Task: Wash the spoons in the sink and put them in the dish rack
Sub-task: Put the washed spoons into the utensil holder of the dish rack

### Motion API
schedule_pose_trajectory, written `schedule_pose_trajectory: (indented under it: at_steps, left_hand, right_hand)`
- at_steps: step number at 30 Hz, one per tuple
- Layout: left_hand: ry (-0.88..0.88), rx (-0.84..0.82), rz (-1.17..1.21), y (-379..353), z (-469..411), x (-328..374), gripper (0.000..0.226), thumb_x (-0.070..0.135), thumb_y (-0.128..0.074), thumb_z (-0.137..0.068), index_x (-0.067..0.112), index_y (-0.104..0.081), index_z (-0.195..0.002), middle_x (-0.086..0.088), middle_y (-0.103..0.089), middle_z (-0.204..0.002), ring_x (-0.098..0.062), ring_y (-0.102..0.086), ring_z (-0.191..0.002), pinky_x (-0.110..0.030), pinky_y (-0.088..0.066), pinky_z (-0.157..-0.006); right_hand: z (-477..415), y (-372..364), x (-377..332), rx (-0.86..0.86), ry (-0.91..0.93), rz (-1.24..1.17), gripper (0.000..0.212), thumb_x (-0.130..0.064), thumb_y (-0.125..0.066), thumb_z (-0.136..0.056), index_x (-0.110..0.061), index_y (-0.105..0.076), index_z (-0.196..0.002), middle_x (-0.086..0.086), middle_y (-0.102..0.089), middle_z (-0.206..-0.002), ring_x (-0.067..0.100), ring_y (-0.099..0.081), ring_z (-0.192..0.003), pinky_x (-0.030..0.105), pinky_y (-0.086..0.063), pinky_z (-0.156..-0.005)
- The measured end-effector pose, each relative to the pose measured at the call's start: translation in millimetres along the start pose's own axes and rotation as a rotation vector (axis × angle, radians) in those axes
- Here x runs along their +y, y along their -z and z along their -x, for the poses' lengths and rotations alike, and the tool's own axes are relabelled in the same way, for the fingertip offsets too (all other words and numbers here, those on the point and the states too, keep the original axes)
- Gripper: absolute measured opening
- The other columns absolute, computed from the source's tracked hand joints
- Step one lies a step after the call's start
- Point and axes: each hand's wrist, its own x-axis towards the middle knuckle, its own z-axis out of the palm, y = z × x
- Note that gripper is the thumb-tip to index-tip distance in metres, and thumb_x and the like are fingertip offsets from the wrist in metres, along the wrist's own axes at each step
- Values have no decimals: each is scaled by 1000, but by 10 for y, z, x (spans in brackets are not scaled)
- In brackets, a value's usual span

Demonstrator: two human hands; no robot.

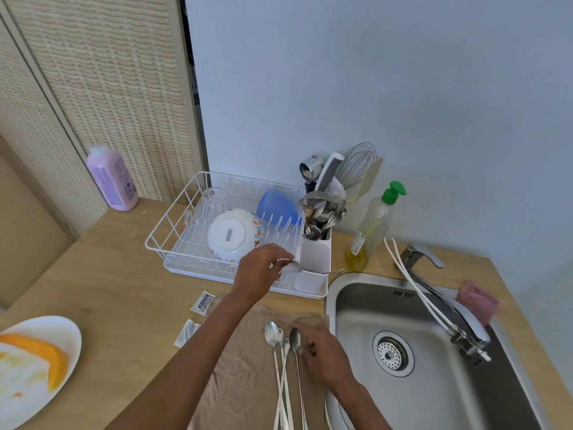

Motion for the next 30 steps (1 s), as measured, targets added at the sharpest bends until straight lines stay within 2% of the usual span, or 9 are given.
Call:
schedule_pose_trajectory:
  at_steps: [5,7,9,12,15,17,21,26,30]
  left_hand:
    - [36,-4,-32,110,150,15,35,23,-72,-87,30,-67,-121,9,-71,-101,-2,-59,-65,-24,-53,-66]
    - [93,81,-5,150,337,41,29,29,-71,-88,32,-66,-116,13,-69,-91,-2,-58,-60,-22,-50,-60]
    - [177,129,-9,114,605,24,16,36,-68,-89,36,-65,-105,15,-64,-77,-2,-56,-55,-19,-46,-54]
    - [238,-48,-46,-59,1016,-92,6,37,-65,-89,38,-66,-94,16,-62,-70,4,-54,-57,-17,-42,-55]
    - [229,-299,-77,-230,1199,-187,14,40,-62,-89,32,-71,-97,14,-69,-83,1,-58,-73,-25,-48,-67]
    - [217,-402,-95,-289,1175,-179,19,36,-62,-90,29,-73,-104,10,-71,-93,-7,-63,-87,-27,-49,-75]
    - [188,-507,-145,-365,1063,-110,20,41,-65,-86,29,-73,-100,8,-69,-84,-10,-62,-83,-27,-48,-70]
    - [245,-534,-107,-411,1017,-99,14,40,-69,-82,32,-76,-91,14,-60,-72,-4,-57,-72,-23,-40,-62]
    - [349,-492,1,-424,1016,-83,6,31,-75,-78,26,-75,-77,12,-63,-67,-4,-60,-66,-25,-48,-63]
  right_hand:
    - [10,29,-7,15,14,11,49,-20,-61,-90,-44,-54,-131,-22,-51,-120,7,-61,-98,19,-51,-80]
    - [12,65,-29,32,22,12,38,-17,-64,-88,-49,-60,-107,-31,-48,-100,0,-55,-82,11,-42,-69]
    - [10,87,-38,61,3,-23,40,-11,-64,-86,-48,-51,-81,-29,-45,-79,-4,-46,-69,11,-33,-59]
    - [22,129,-50,46,-18,-35,29,-7,-63,-83,-34,-60,-92,-24,-44,-71,-6,-47,-67,11,-35,-56]
    - [-1,187,-50,26,-41,-67,42,-1,-62,-80,-41,-52,-86,-19,-49,-72,-5,-52,-71,11,-39,-58]
    - [-23,194,-20,9,-74,-79,27,-3,-63,-81,-28,-55,-88,-11,-56,-77,4,-54,-72,15,-41,-61]
    - [-14,233,1,10,-118,-134,6,-13,-63,-90,-12,-58,-92,2,-64,-86,18,-60,-81,31,-50,-73]
    - [7,332,-13,9,-145,-176,5,-17,-61,-93,-18,-56,-94,-1,-65,-85,14,-62,-79,34,-52,-75]
    - [37,428,-61,45,-128,-212,15,-15,-59,-93,-27,-52,-88,-3,-67,-85,14,-64,-80,38,-55,-74]
